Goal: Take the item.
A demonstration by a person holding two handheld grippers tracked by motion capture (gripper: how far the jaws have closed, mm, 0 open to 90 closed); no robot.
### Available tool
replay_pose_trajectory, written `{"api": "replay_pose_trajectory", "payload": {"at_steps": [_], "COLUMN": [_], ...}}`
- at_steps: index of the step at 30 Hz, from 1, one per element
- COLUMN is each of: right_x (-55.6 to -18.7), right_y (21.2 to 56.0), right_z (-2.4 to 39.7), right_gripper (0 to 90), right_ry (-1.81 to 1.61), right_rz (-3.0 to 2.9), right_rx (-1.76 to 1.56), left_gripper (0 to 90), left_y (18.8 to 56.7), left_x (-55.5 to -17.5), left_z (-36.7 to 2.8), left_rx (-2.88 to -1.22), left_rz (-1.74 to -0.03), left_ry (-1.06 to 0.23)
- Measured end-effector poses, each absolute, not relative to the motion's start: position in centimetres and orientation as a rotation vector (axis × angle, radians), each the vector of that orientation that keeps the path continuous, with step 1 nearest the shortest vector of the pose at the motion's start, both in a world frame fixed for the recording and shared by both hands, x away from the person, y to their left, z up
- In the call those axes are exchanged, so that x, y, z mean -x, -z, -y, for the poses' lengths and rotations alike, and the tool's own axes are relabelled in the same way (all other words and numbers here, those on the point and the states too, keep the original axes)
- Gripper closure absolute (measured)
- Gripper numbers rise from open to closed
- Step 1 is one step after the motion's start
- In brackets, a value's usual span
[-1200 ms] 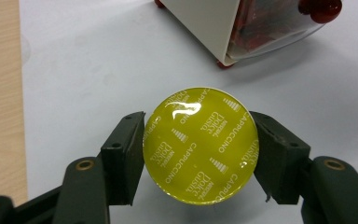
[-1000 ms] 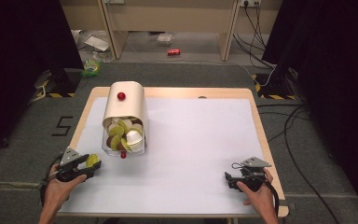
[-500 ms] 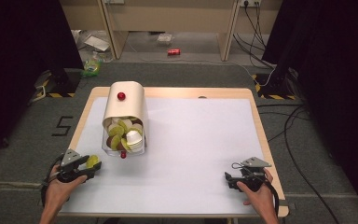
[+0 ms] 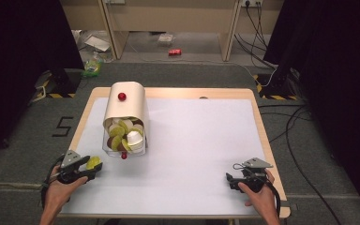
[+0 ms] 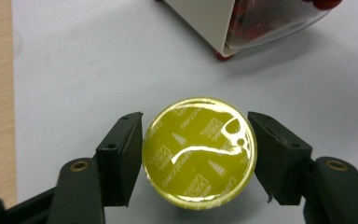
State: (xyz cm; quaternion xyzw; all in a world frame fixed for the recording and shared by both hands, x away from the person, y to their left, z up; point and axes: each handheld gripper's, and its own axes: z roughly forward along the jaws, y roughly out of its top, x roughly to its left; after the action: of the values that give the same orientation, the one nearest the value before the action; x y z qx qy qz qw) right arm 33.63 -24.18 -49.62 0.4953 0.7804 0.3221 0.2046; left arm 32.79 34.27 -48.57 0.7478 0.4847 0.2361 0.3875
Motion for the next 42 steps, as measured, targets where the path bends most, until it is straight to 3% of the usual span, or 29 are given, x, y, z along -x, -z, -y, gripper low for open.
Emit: {"api": "replay_pose_trajectory", "payload": {"at_steps": [8,16,42], "right_x": [-33.6,-33.6,-33.7], "right_y": [49.6,49.6,49.6], "right_z": [24.2,24.2,24.2], "right_gripper": [7.8,7.8,7.7], "right_ry": [-0.898,-0.899,-0.902], "right_rz": [-2.177,-2.177,-2.179], "right_rx": [-1.376,-1.377,-1.376], "left_gripper": [24.6,18.9,16.4], "left_y": [47.6,47.1,45.1], "left_x": [-32.4,-32.0,-29.8], "left_z": [-34.1,-33.9,-33.1], "left_rx": [-1.862,-1.849,-1.825], "left_rz": [-1.212,-1.193,-1.12], "left_ry": [-0.607,-0.602,-0.607]}}
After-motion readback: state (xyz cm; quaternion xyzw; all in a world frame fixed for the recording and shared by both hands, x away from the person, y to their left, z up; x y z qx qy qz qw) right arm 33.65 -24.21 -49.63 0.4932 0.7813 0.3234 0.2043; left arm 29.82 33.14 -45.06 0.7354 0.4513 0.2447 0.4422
